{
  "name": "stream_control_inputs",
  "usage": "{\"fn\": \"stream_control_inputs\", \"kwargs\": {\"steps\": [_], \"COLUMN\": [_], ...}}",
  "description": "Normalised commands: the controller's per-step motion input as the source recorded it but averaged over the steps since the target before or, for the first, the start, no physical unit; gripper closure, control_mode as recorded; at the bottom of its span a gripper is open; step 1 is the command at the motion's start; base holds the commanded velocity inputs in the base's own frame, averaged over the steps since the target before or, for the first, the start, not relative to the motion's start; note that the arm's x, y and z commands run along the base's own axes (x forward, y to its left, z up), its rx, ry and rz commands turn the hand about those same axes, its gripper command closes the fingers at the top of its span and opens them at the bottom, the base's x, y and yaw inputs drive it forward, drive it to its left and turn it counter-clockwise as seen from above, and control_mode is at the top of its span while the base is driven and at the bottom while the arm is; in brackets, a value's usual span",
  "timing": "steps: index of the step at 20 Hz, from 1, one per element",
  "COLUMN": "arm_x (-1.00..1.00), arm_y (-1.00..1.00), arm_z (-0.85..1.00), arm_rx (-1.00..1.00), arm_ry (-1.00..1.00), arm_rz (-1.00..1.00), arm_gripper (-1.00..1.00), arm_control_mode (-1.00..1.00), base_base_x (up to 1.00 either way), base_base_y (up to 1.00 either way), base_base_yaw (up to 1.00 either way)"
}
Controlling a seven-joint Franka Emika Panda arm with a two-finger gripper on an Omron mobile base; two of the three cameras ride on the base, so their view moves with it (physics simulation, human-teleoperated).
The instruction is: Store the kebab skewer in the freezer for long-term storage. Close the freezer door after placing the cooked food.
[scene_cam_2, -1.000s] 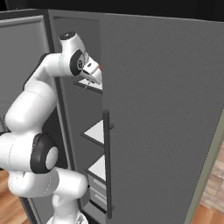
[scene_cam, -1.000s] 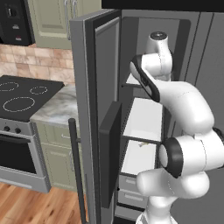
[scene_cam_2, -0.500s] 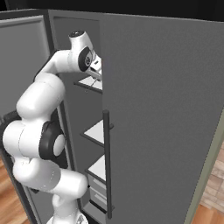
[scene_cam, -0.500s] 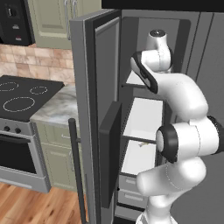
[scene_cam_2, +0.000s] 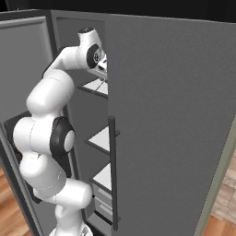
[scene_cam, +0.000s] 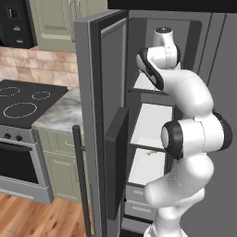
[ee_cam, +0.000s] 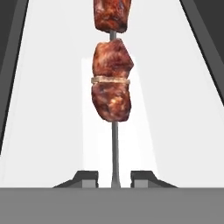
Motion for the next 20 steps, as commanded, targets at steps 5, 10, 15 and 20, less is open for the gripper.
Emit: {"fn": "stream_control_inputs", "kwargs": {"steps": [5,10,15,20], "arm_x": [0.3,0.27,0.05,0.0], "arm_y": [-0.13,-0.14,-0.07,-0.01], "arm_z": [-0.22,-0.25,-0.07,-0.01], "arm_rx": [0.0,0.0,0.0,0.0], "arm_ry": [0.03,0.01,-0.03,0.0], "arm_rz": [0.0,0.0,0.0,0.0], "arm_gripper": [1.0,1.0,1.0,1.0], "arm_control_mode": [-1.0,-1.0,-1.0,-1.0], "base_base_x": [0.0,0.0,0.0,0.0], "base_base_y": [0.0,0.0,0.0,0.0], "base_base_yaw": [0.0,0.0,0.0,0.0]}}
